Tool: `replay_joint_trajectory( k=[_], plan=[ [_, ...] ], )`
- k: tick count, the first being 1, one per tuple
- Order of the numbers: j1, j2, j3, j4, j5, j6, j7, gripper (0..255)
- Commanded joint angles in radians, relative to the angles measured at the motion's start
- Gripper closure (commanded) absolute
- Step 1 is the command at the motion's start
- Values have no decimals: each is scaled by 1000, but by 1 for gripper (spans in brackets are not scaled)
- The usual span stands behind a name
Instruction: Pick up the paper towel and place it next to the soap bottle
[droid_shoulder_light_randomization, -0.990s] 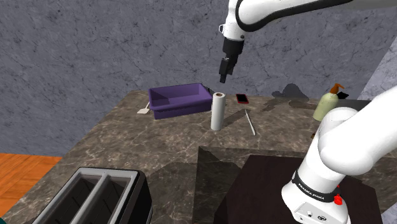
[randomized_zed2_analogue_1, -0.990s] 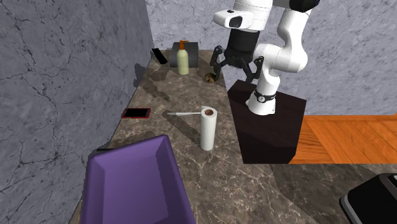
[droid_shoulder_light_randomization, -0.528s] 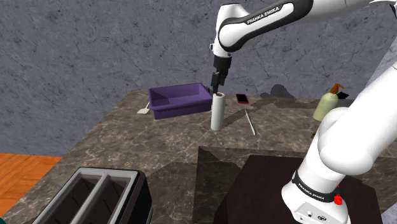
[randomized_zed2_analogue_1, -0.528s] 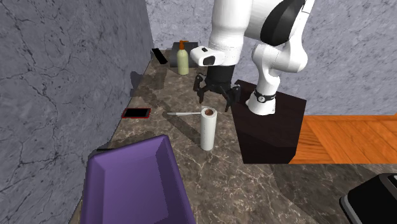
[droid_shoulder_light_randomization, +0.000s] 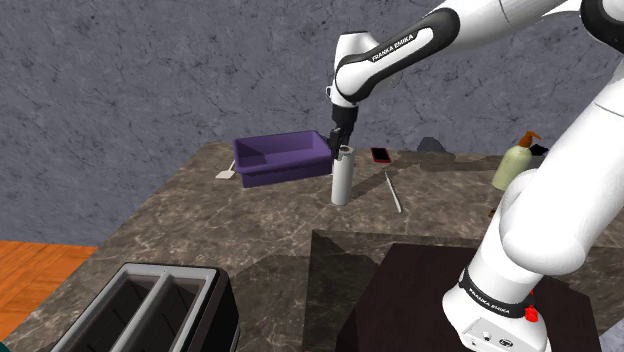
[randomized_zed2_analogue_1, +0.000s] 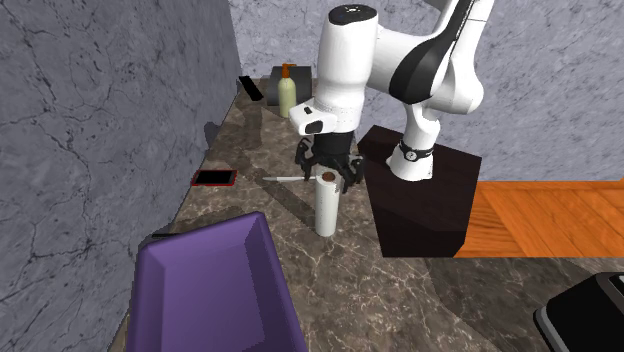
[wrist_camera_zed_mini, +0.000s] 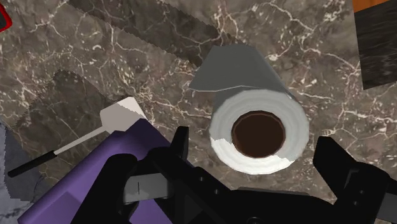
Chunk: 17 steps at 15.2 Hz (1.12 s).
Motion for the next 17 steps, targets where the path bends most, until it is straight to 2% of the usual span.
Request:
replay_joint_trajectory(
  k=[1, 9, 10, 17],
  plan=[
    [0, 16, -1, -15, 2, 32, 0, 0],
    [0, 21, -2, -19, 2, 39, -1, 0],
    [0, 21, -2, -19, 2, 39, -1, 255],
    [0, 22, -1, -18, 3, 40, -1, 255]
  ],
)
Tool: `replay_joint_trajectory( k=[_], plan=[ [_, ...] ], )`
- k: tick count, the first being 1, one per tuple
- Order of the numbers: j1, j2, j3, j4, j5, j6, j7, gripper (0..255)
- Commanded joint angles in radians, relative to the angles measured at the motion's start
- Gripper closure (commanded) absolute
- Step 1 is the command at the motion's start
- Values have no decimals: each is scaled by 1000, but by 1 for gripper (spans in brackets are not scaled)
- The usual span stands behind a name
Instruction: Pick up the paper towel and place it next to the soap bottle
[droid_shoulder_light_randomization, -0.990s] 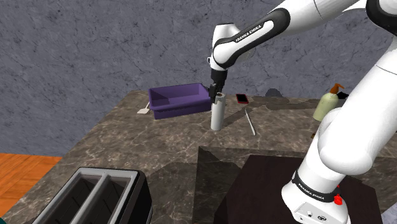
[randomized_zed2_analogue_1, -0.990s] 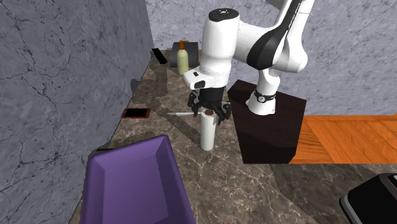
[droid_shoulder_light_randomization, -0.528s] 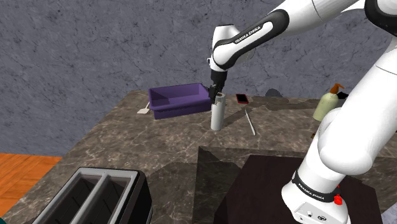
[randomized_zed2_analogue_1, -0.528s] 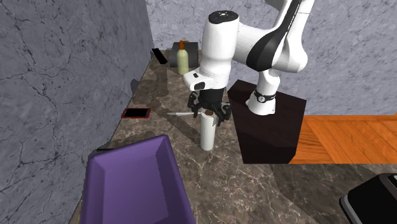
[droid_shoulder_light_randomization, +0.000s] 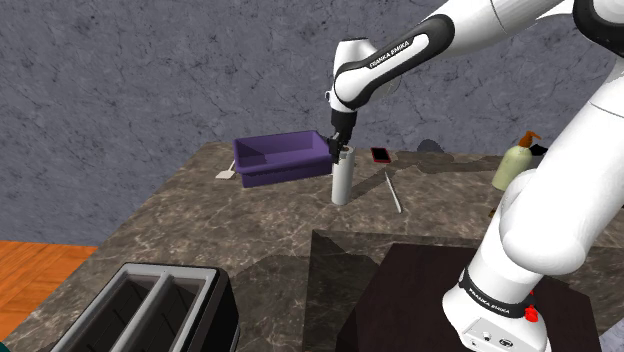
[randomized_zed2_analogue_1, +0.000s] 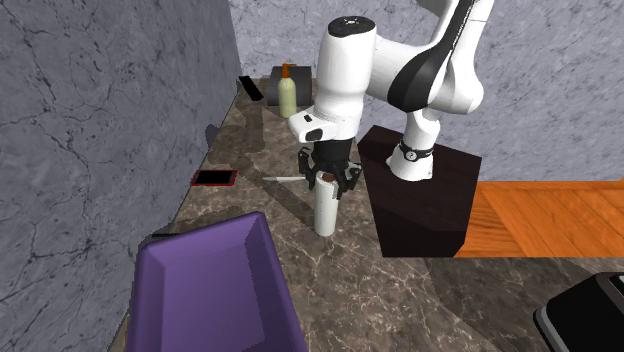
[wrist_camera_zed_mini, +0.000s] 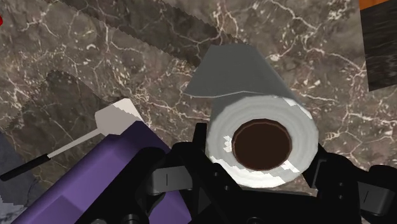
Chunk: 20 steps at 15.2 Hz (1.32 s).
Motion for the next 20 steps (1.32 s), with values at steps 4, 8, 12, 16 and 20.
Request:
replay_joint_trajectory(
  k=[4, 8, 12, 16, 20],
  plan=[
    [-1, -13, 0, 14, -3, -28, 0, 255],
    [-1, -35, 3, 47, -4, -84, 1, 255],
    [0, -55, 5, 83, -5, -139, 1, 255],
    [0, -70, 8, 123, -6, -194, 1, 255],
    [1, -82, 10, 165, -6, -248, 0, 255]
  ],
)
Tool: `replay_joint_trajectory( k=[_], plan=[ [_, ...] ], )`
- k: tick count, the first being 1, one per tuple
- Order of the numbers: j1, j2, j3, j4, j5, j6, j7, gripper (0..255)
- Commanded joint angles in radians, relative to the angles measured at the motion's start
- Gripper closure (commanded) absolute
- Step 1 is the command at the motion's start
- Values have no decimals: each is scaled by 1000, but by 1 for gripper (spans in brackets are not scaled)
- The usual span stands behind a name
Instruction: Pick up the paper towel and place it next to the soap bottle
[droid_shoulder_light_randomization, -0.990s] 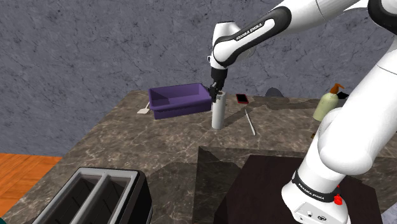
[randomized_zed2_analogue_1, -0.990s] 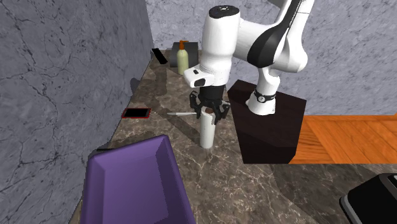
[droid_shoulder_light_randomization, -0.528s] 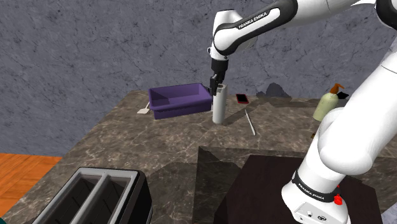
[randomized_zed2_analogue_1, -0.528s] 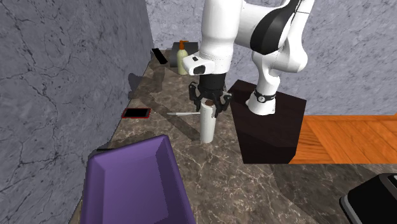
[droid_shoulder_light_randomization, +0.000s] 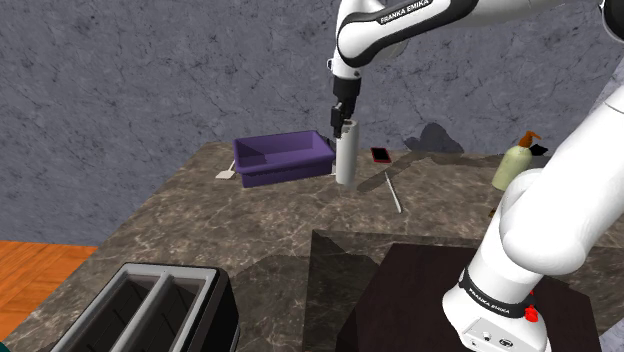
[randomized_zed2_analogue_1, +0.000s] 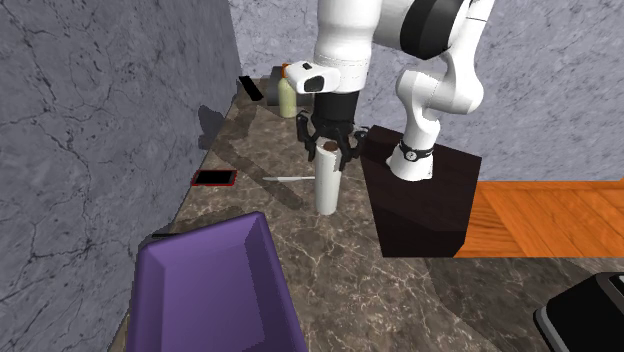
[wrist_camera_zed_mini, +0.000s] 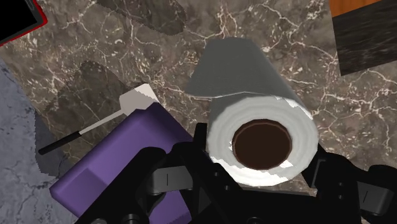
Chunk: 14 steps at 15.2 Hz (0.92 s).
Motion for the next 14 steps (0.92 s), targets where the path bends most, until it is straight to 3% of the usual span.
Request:
replay_joint_trajectory(
  k=[1, 14],
  plan=[
    [0, -6, 1, 22, 0, -28, -1, 255],
    [3, -16, 7, 186, 4, -203, -6, 255]
  ],
)
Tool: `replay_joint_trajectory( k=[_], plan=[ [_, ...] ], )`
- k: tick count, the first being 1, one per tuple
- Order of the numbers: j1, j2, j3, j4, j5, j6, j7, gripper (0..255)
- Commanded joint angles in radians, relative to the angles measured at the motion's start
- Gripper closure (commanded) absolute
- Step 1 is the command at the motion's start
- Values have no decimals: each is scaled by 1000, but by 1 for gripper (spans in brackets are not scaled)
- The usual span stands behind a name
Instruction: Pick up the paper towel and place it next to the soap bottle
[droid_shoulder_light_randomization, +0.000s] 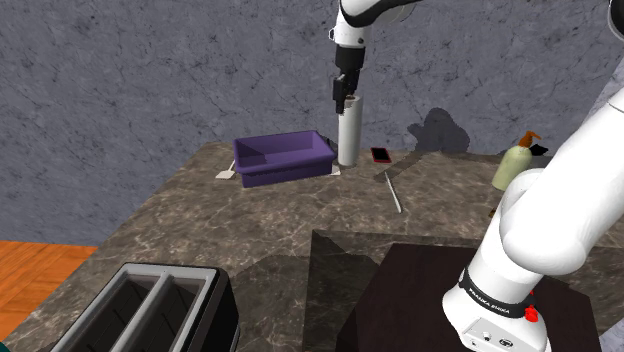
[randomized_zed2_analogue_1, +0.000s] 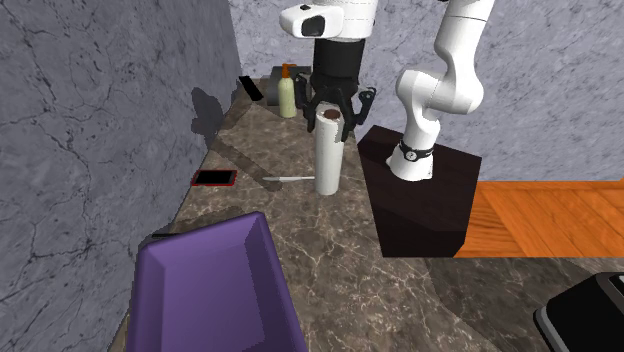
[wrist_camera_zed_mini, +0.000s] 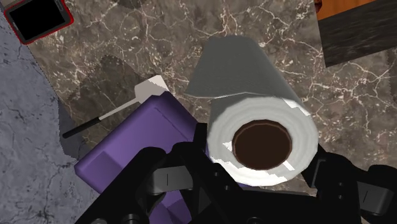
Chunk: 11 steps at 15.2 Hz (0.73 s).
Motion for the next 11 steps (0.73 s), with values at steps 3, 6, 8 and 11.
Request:
replay_joint_trajectory(
  k=[3, 6, 8, 11],
  plan=[
    [2, 3, 3, 57, 2, -55, 1, 255],
    [3, 7, 4, 102, 3, -96, -1, 255],
    [3, 12, 4, 134, 4, -123, -2, 255],
    [4, 20, 5, 183, 6, -164, -5, 255]
  ],
)
